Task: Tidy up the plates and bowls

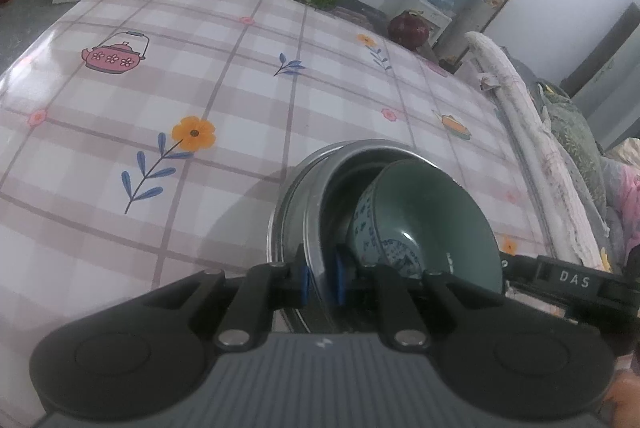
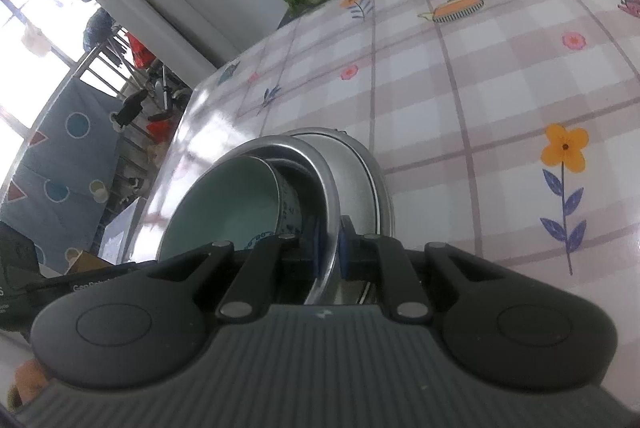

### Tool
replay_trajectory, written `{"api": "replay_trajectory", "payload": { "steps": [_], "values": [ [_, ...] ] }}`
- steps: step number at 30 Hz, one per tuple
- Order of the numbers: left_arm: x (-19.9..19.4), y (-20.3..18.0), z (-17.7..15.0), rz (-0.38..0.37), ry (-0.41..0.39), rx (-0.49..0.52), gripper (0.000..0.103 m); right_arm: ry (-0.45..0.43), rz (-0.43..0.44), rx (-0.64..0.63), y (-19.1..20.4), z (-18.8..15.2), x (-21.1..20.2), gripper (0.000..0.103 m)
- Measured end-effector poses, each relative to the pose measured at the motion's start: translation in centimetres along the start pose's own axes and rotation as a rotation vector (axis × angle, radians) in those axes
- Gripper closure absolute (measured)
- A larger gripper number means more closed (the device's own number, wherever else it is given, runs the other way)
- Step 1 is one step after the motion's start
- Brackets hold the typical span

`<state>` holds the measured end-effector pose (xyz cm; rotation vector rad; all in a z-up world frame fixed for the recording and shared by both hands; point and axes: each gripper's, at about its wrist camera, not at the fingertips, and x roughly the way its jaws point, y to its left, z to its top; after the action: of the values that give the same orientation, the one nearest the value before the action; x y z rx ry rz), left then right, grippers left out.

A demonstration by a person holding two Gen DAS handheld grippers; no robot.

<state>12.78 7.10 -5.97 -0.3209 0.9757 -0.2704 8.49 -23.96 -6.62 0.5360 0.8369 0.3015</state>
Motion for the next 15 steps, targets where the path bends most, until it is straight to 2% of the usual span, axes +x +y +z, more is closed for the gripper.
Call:
{"api": "replay_trajectory", "payload": {
  "steps": [3,7,10,12,14,15],
  "values": [
    [-0.4,-0.1,0.1,-0.002,-0.012,0.019,0.088,-0.032,-0.029,-0.041,0.4,0.1,-0.2,0.091],
    [-1.5,-0.7,0.0,0.026,-0.044,0.055,0.082,-0.05,-0.05,-0.048,0.5,0.3,-0.6,0.08],
    [-2.8,-1.1,-0.1,0.081,-0.097,0.093,0.059,-0.061,-0.03,-0.028,0.1,0.4,-1.2,0.079],
    [-4.0,-1.3,-0.2,0.096,-0.133,0.117,0.051,-0.073,-0.013,-0.015,-0.2,0.4,-1.7,0.075],
    [-5.1,-1.8,-0.5,0.114,-0.162,0.146,0.043,-0.089,0.007,0.0,-0.5,0.3,-2.3,0.065],
    [-5.7,-2.1,-0.7,0.127,-0.175,0.163,0.041,-0.098,0.003,0.002,-0.5,0.3,-2.7,0.048]
  ]
}}
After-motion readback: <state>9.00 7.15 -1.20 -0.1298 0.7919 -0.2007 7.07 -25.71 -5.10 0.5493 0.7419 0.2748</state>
